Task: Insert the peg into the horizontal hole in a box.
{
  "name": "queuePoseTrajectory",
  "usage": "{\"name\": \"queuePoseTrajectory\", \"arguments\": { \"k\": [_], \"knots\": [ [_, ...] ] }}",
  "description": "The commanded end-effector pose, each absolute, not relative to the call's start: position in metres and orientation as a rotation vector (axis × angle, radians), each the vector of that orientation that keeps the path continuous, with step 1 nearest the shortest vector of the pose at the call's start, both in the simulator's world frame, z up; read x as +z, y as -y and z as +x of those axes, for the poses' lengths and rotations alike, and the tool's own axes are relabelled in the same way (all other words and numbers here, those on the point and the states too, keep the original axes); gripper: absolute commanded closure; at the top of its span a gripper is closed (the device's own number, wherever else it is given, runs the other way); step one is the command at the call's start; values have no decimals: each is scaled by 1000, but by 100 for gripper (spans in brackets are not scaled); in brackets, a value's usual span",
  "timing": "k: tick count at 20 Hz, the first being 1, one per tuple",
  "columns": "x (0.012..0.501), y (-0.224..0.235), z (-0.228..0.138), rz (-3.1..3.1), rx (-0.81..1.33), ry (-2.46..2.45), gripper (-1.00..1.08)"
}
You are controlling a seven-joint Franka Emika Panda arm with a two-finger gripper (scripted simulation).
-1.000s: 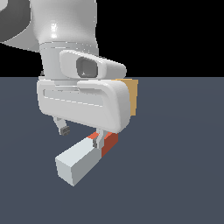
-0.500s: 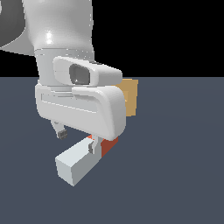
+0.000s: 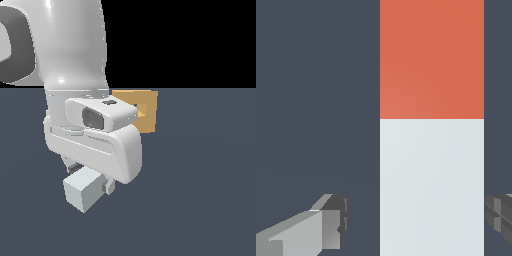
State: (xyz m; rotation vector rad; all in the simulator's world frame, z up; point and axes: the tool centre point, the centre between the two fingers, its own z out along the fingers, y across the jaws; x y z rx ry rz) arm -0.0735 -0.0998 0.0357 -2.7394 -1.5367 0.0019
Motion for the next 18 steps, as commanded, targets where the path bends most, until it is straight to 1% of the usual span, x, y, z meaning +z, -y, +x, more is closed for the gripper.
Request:
{"name": "queuePoseTrajectory", "arguments": {
  "k": [1,5,6,18],
  "knots": [
    [27,100,-73,-2740,0,1537,-92],
    [23,100,-73,-2740,0,1537,-92],
    [23,100,-73,-2740,0,1537,108],
    [24,100,-72,-2738,-1,1542,108]
  ]
}}
